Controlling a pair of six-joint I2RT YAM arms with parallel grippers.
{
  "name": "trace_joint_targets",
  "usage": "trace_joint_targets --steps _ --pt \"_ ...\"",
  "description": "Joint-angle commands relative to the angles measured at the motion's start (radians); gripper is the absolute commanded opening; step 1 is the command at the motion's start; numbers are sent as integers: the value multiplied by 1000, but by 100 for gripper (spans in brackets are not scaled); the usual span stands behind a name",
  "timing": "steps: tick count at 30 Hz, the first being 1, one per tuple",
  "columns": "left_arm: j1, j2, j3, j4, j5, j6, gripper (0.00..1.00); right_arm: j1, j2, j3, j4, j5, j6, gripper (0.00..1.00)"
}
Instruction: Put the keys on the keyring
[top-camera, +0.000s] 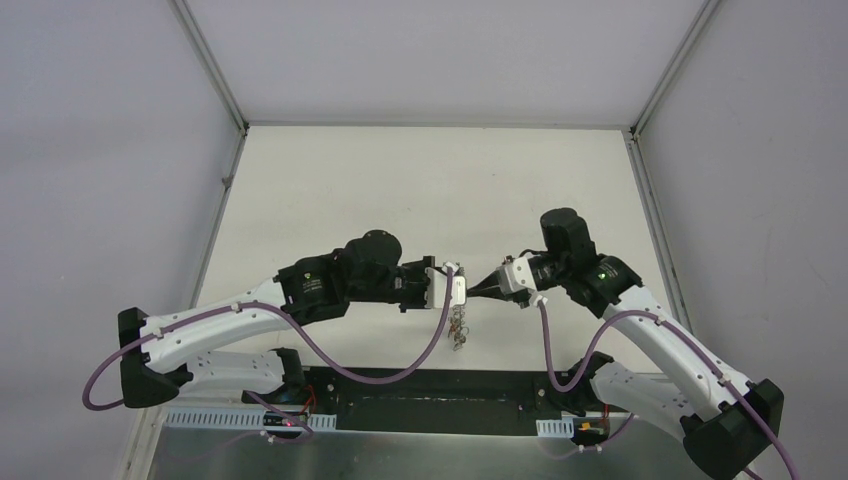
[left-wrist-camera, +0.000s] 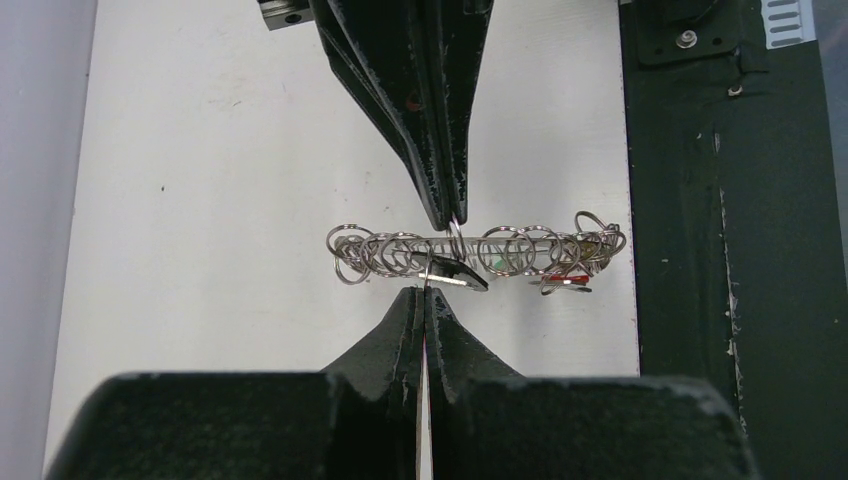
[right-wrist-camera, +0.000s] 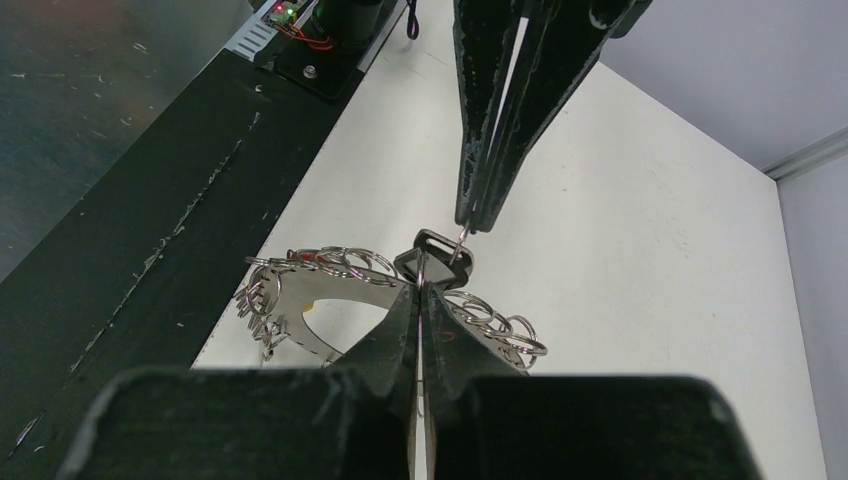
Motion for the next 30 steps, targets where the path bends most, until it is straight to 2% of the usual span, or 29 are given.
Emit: trace_joint_targets --steps 1,20,30 --pt "-15 0 48 9 -26 27 0 9 -1 57 46 -58 -1 0" --pt "-61 26 70 1 -55 65 0 14 5 58 54 -57 35 0" --pt "-97 28 70 -48 -117 100 0 15 3 59 64 -56 56 0"
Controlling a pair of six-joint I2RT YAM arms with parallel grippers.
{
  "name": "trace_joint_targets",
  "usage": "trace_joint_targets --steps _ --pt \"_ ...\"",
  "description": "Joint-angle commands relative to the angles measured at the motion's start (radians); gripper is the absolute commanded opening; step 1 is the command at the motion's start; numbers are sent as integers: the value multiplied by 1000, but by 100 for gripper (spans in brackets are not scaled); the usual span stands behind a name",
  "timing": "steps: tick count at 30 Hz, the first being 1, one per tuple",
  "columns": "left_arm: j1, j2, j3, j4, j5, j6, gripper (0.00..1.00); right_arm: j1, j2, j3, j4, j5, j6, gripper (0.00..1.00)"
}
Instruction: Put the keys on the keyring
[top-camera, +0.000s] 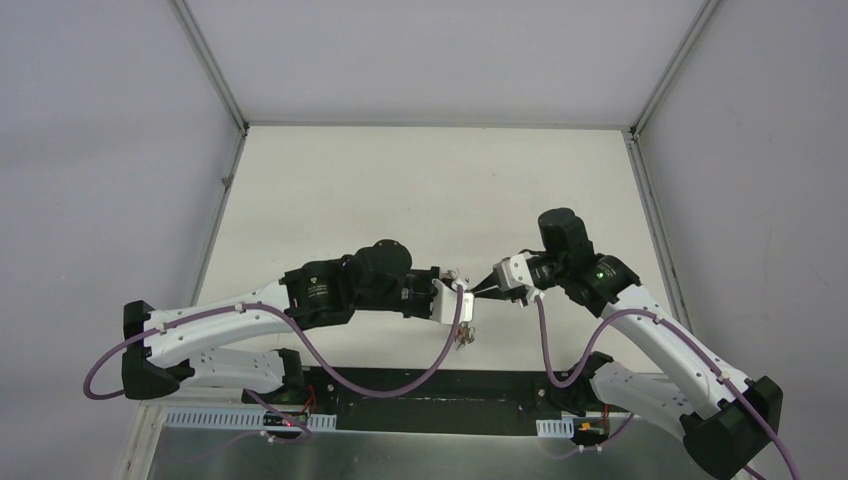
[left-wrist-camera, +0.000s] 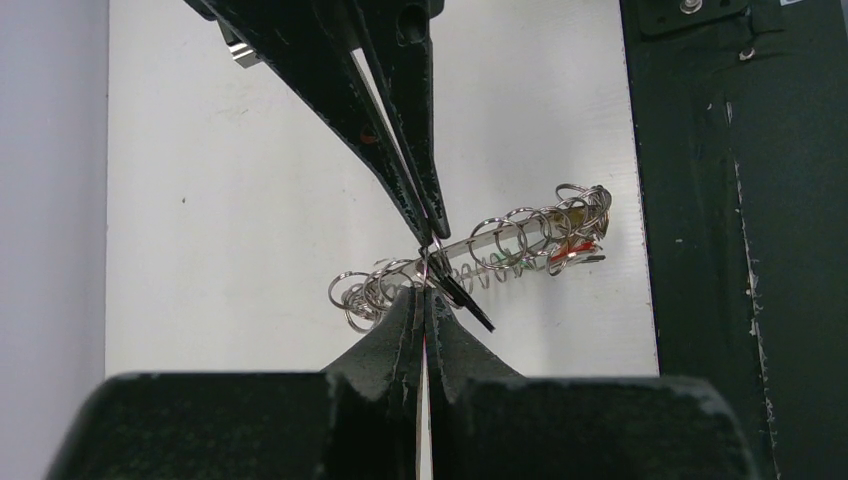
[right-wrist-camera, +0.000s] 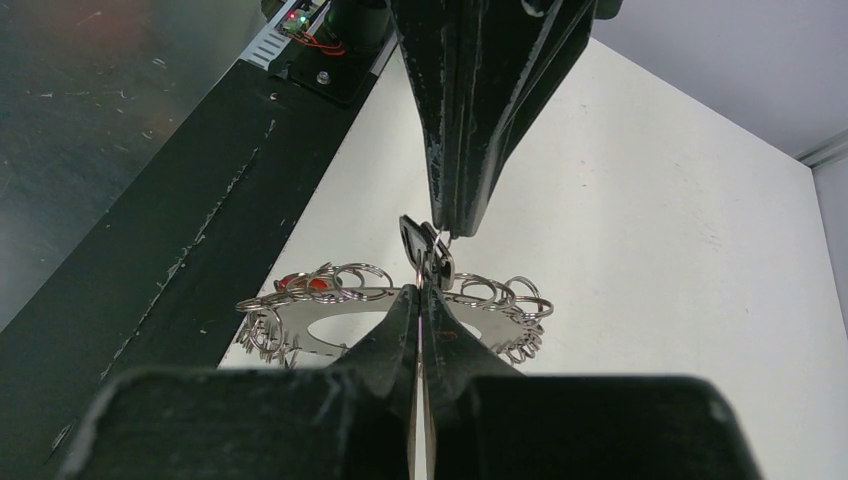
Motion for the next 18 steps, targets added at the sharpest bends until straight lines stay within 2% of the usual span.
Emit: trace_joint_targets --steps 1,18 --pt "-24 1 41 -20 -52 34 0 7 -7 59 63 -56 5 0" --pt "-89 11 42 -40 -154 86 0 10 -6 55 65 -50 17 0"
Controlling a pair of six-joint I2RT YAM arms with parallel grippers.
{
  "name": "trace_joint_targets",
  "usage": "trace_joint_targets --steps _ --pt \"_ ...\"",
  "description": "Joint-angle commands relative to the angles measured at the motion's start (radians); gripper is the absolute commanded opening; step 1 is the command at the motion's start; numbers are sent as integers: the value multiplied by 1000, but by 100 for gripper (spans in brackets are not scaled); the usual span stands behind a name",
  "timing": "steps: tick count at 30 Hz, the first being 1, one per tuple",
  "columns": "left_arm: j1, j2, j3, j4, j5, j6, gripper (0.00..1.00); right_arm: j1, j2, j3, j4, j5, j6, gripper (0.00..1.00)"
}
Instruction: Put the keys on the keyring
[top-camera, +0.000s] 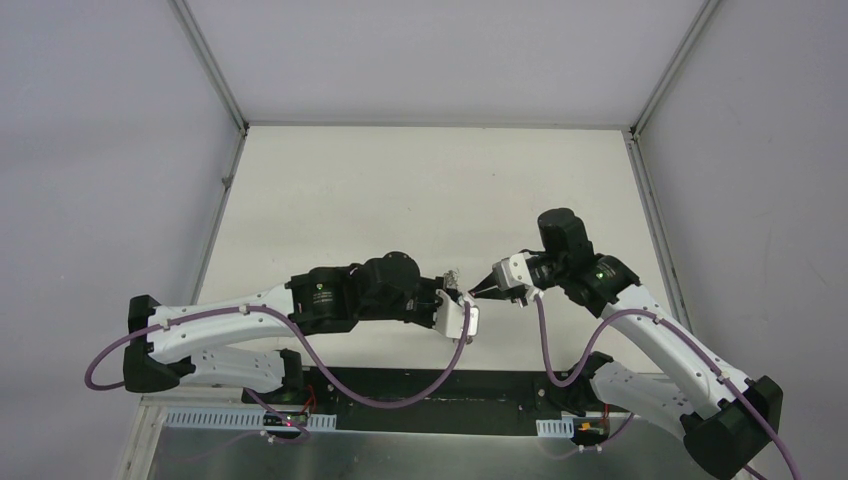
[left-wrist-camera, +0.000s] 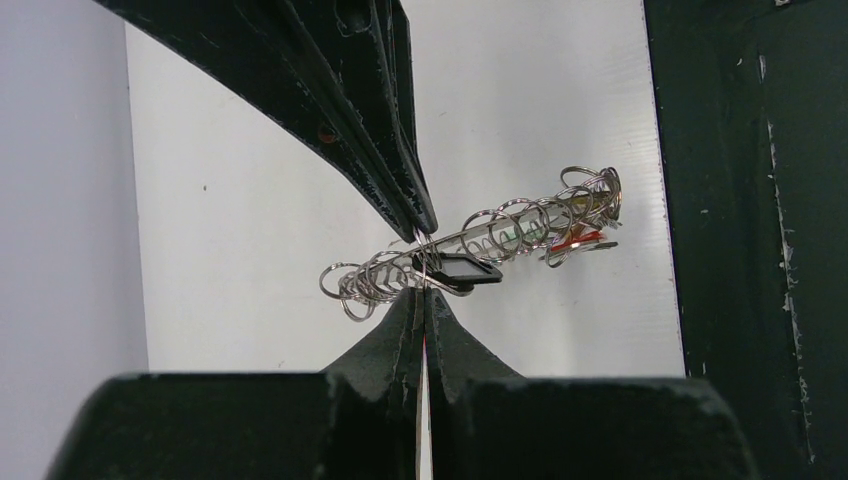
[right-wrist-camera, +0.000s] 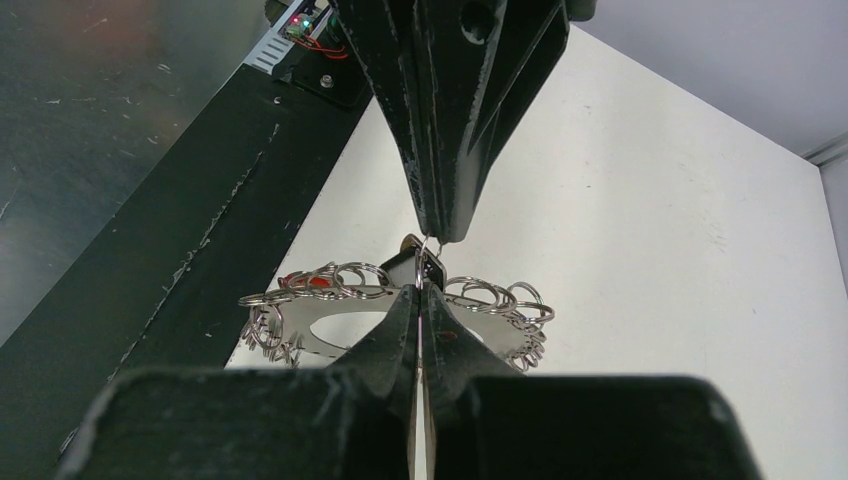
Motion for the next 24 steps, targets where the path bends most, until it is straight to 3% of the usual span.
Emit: trace_joint_targets --steps 1,9,24 --pt "-21 -6 36 1 -49 26 0 5 -6 54 60 -49 -2 0" --pt "-50 -8 12 -9 -88 33 0 8 -32 20 193 1 153 0" --pt "-76 -9 -10 -26 -142 11 0 8 -43 -2 274 24 245 0"
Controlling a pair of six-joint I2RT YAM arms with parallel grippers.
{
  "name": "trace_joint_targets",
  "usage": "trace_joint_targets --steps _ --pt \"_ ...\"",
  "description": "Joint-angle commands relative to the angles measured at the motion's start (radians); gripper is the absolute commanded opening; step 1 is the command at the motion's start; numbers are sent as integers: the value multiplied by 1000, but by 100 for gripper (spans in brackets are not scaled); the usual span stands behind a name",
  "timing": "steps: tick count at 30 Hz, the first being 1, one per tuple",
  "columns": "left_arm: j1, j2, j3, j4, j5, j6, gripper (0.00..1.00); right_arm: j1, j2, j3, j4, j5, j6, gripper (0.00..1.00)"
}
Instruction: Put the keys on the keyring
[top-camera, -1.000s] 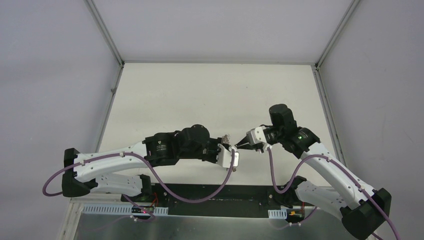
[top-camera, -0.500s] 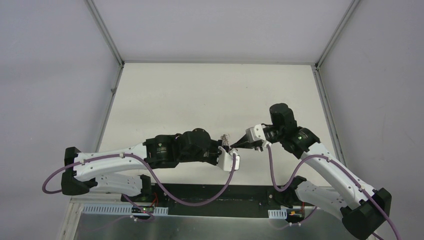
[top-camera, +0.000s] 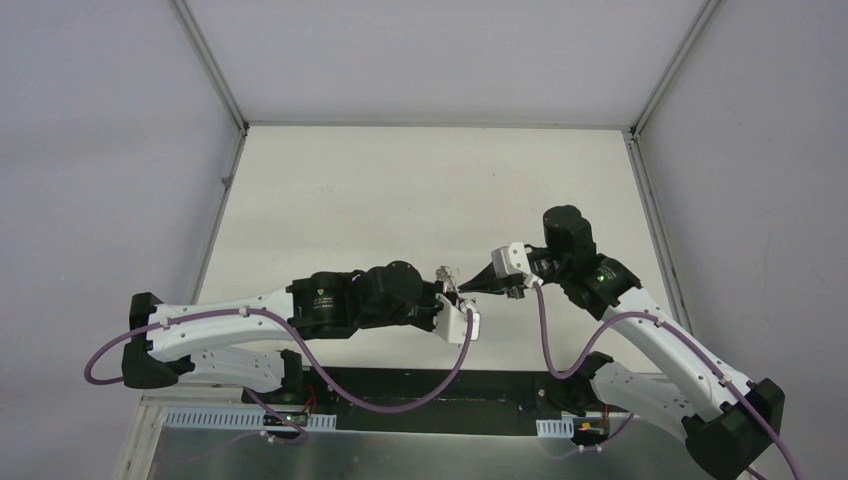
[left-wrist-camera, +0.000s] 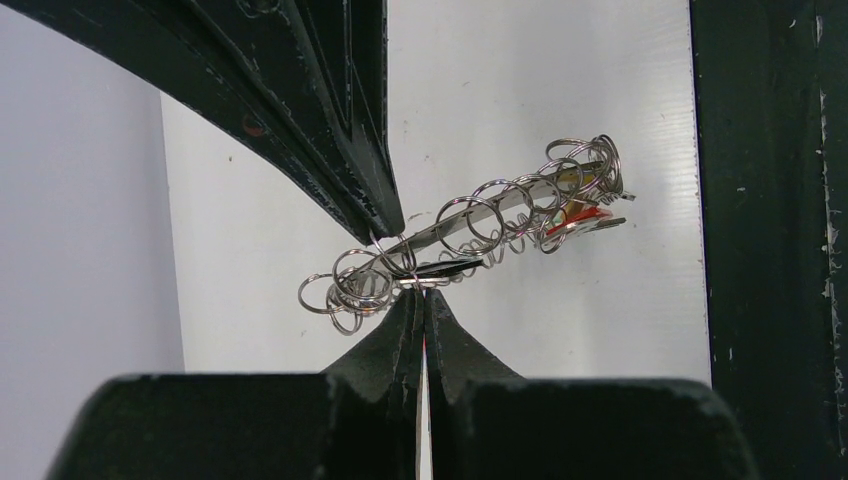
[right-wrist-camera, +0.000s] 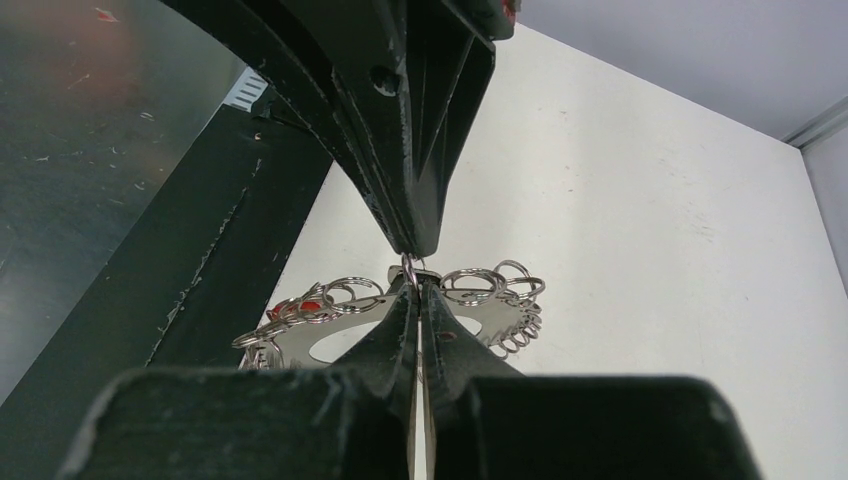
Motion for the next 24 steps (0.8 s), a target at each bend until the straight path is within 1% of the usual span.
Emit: trace_joint_targets --steps 1,7,8,9,12,13,17,18,21,24 --pt "-24 -10 -12 -5 -19 -16 0 2 -27 5 125 -6 47 0" --pt "-24 -22 -25 -5 -28 -38 0 2 -49 -47 224 -6 147 0" --pt "-24 -25 -28 -4 -29 -44 3 3 -54 -56 241 -7 163 0" --pt "-24 -28 -29 -3 -32 -51 7 2 -59 -64 255 -7 176 0" --pt "-25 -35 -33 -1 -51 -88 25 3 -73 -80 281 -7 208 0" --pt "-24 -40 -31 3 -64 -112 33 2 -77 -85 288 -4 219 0" --pt "-24 -68 -34 20 -136 -228 57 2 -95 -99 297 12 256 0" --pt "-24 -79 -41 29 -146 -252 61 3 -100 -103 297 14 262 0" --pt "-25 -116 -63 71 -155 -314 68 2 -108 -116 299 18 285 0" --pt "-23 -164 -104 145 -148 -368 71 1 -112 -123 314 25 323 0"
